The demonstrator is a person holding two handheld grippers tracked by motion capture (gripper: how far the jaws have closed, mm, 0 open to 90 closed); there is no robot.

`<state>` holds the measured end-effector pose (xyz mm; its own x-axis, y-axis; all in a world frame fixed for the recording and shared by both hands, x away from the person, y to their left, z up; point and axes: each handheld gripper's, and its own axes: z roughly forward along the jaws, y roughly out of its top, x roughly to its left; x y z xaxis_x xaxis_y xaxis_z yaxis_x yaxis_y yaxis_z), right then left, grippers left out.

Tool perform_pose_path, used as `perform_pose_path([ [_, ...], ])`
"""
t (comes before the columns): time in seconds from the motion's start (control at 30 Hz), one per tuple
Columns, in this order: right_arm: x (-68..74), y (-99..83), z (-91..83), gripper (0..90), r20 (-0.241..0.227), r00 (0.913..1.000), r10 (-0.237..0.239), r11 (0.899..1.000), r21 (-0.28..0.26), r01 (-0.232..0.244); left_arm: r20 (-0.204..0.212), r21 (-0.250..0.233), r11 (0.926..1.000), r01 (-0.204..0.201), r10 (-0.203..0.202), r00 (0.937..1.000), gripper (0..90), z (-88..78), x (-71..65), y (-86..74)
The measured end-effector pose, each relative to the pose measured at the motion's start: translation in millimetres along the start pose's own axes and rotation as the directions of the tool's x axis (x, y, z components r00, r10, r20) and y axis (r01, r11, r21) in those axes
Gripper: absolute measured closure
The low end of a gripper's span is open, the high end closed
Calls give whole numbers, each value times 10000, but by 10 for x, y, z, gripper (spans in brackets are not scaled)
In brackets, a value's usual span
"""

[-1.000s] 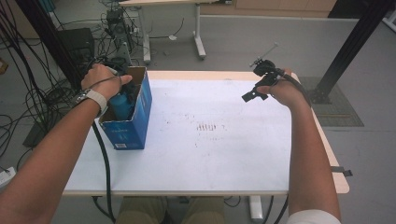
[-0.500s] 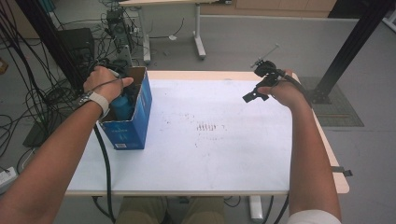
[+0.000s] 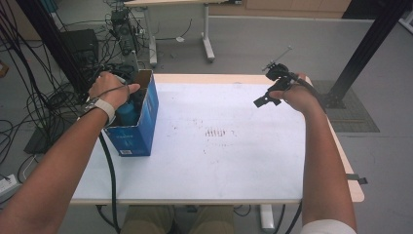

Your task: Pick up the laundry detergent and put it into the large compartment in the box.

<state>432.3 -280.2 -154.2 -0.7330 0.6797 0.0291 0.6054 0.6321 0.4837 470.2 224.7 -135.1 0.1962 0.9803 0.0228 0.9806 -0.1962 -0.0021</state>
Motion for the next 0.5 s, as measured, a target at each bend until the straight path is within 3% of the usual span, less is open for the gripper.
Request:
perform_pose_path([
  [0.5, -6, -12, 11, 145, 12, 10000, 24, 10000, 8, -24, -36, -30, 10000, -78, 78, 10000, 374, 72, 4, 6],
])
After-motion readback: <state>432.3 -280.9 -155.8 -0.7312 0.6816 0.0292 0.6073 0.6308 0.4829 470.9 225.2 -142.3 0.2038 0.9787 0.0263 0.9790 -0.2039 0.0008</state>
